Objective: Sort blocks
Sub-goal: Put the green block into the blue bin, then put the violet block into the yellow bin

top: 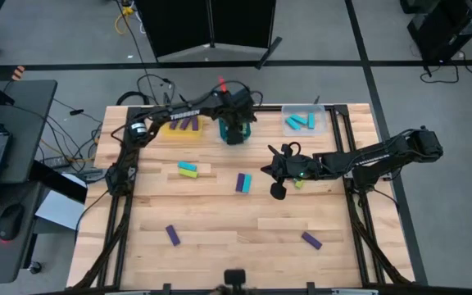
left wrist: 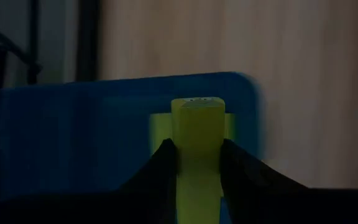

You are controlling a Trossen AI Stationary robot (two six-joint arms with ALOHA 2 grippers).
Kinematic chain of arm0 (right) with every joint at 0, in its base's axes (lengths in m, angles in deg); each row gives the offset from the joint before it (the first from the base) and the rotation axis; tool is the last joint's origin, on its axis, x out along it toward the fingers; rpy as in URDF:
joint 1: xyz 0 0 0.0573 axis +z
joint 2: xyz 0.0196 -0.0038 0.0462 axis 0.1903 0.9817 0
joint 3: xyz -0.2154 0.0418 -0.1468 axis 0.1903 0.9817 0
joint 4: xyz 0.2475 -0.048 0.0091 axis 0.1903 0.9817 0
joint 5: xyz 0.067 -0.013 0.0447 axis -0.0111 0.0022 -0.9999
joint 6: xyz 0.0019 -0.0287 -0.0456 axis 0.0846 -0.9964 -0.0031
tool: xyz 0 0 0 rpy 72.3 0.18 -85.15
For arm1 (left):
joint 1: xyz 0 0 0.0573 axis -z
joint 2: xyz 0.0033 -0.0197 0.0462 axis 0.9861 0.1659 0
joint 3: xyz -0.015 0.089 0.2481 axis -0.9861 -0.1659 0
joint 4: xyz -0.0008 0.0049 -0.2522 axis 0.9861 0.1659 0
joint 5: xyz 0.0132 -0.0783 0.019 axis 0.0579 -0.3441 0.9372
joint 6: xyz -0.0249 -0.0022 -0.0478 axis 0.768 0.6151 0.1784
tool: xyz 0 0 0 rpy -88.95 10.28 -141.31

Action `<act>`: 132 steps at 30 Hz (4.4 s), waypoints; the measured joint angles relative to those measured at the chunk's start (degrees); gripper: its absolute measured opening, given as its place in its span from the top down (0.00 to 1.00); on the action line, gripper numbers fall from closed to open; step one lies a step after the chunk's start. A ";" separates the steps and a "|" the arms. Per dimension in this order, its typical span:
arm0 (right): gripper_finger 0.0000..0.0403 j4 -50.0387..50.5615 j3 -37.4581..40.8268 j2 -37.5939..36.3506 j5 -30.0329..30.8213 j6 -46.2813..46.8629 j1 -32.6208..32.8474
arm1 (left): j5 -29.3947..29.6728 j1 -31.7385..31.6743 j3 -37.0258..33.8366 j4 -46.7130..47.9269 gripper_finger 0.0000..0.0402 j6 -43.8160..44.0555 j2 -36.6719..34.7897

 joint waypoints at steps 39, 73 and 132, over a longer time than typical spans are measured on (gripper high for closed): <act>0.96 1.31 0.00 0.00 -0.01 0.20 -1.03 | -5.96 -7.19 0.81 -2.04 0.76 -9.04 7.59; 0.97 2.03 0.00 0.00 -0.03 -1.83 -1.07 | -5.64 -2.78 0.09 -0.47 0.52 -0.47 2.13; 0.97 19.84 -26.25 32.15 -19.44 -13.46 -9.14 | -3.24 20.73 -90.33 -87.68 0.63 23.11 -49.24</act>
